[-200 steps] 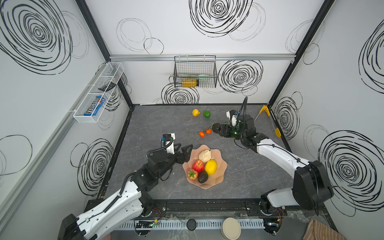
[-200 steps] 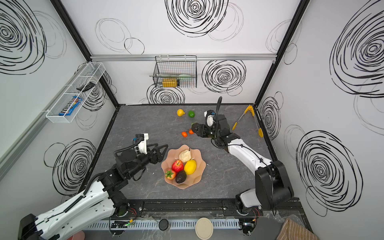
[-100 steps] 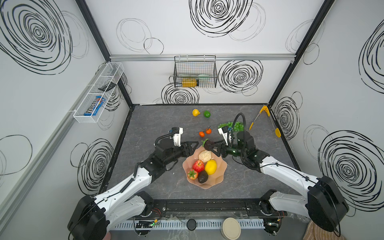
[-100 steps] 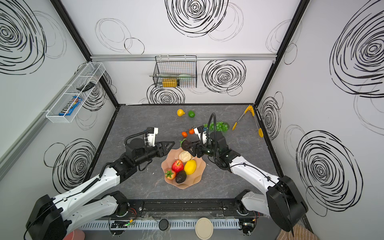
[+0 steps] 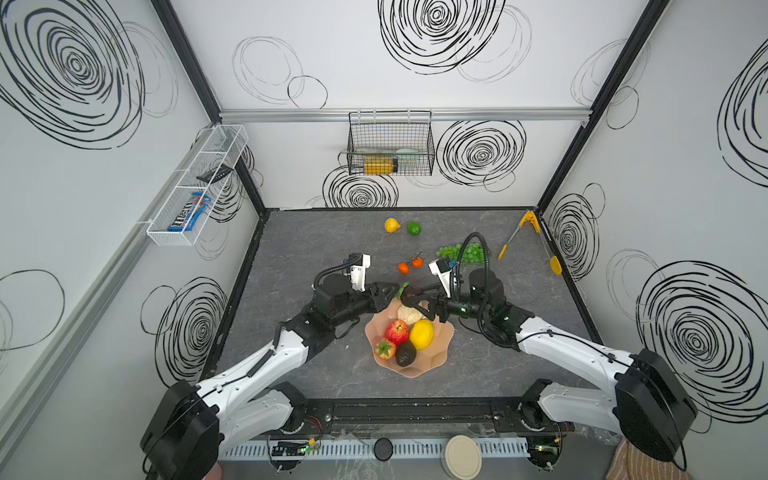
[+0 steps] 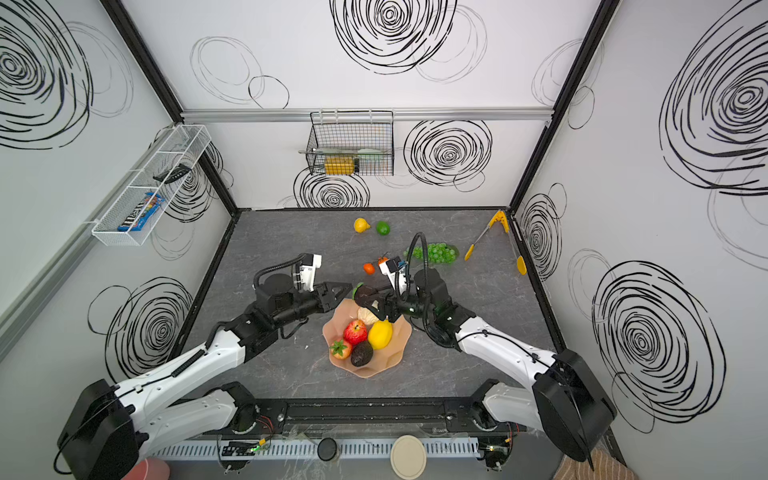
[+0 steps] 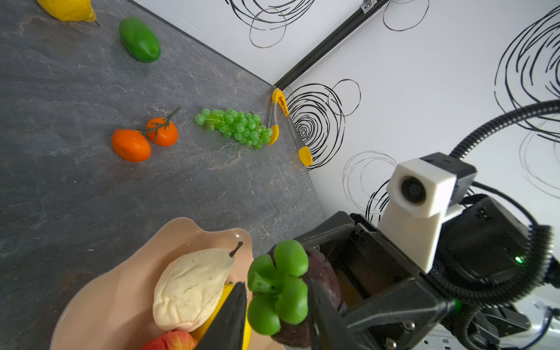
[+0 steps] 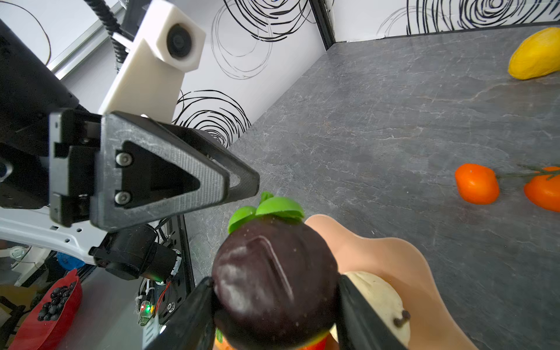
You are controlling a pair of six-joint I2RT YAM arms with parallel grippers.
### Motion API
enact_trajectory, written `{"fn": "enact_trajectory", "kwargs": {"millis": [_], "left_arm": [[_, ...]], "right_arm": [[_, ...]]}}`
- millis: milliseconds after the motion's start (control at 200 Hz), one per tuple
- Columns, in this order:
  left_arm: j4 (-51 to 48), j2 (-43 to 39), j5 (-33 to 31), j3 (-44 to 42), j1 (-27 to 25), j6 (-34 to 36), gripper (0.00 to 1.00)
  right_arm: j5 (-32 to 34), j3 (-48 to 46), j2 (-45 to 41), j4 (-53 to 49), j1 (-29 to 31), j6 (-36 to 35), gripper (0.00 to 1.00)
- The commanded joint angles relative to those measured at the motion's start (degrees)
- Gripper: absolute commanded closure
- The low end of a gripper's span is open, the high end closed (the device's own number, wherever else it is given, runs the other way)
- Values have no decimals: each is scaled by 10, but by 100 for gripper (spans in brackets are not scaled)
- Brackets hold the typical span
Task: Place and organize the fake fruits in the fruit bowl
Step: 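Close the left gripper on the plum's leaves while the right gripper holds it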
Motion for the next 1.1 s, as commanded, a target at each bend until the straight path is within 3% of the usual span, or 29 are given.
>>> {"fn": "enact_trajectory", "kwargs": {"millis": [0, 420, 1096], "left_arm": [[35, 8, 8, 17, 5, -14, 63], [41, 11, 20, 14, 4, -33, 65], [57, 16, 28, 12, -4, -46, 85]], "right_arm": [[4, -9, -8, 33, 8, -7, 42], [10, -11, -7, 49, 21, -3, 42], [17, -13, -4, 54, 26, -3, 42]]}}
